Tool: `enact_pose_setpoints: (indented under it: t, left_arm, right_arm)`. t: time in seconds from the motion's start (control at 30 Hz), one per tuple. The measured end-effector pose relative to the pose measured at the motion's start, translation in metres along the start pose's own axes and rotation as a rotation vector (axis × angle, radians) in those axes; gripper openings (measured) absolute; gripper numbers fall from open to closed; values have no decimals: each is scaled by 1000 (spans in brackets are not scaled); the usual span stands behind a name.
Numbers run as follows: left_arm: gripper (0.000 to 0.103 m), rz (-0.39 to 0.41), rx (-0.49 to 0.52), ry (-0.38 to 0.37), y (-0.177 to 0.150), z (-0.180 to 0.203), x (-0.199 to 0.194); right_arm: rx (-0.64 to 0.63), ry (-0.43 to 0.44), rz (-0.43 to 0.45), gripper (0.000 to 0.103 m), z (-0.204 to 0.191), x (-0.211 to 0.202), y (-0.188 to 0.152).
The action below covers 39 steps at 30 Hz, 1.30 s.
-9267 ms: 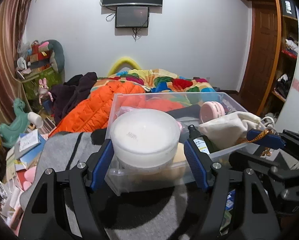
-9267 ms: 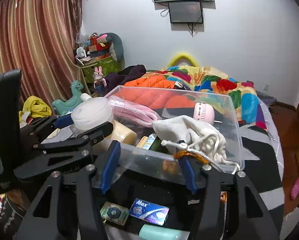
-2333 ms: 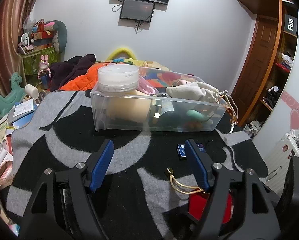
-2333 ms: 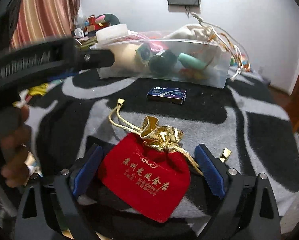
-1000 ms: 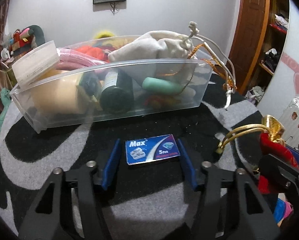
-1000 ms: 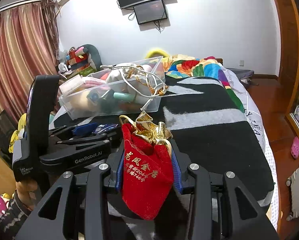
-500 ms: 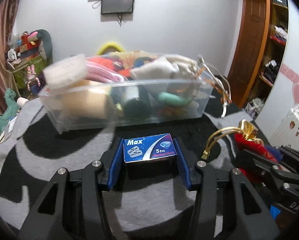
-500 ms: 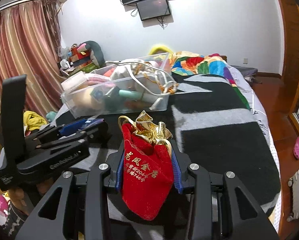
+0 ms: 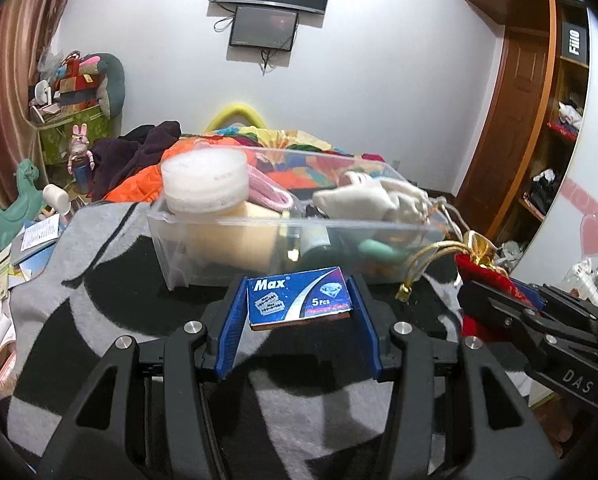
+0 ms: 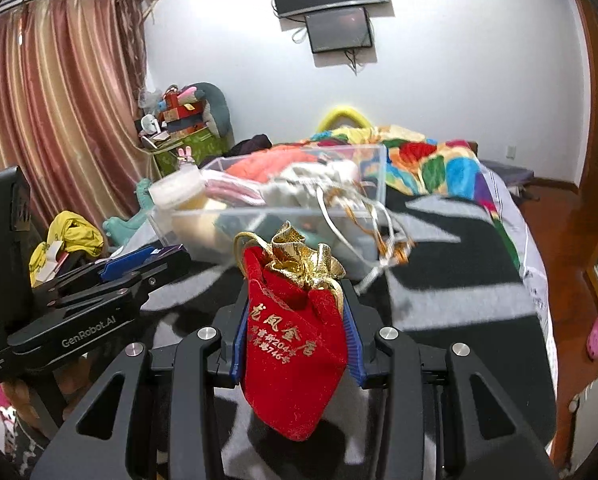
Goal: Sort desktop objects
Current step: 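Lower the Max box and red pouch into the clear box, release both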
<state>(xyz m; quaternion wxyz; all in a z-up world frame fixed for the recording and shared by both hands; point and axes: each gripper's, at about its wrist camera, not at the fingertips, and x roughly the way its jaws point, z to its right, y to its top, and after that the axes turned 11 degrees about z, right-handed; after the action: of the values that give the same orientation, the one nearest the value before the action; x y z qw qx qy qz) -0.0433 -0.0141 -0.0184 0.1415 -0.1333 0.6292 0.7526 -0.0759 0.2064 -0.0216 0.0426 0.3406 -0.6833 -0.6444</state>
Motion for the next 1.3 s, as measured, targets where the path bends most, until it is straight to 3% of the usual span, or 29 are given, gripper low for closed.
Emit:
enact_pose_setpoints:
  t: [0.53,1.03,1.3]
  left_arm:
    - [49,73,12,2,34,-9,15]
    - [49,-1,4,-25,35,-8,64]
    - [49,14,70,20,31,3,70]
  right_arm:
    - [-37,64,35,36,-21,51,38]
    - [-73,-40,16,37,-1,88,46]
    - [-76,-69,-3,38,6,96,40]
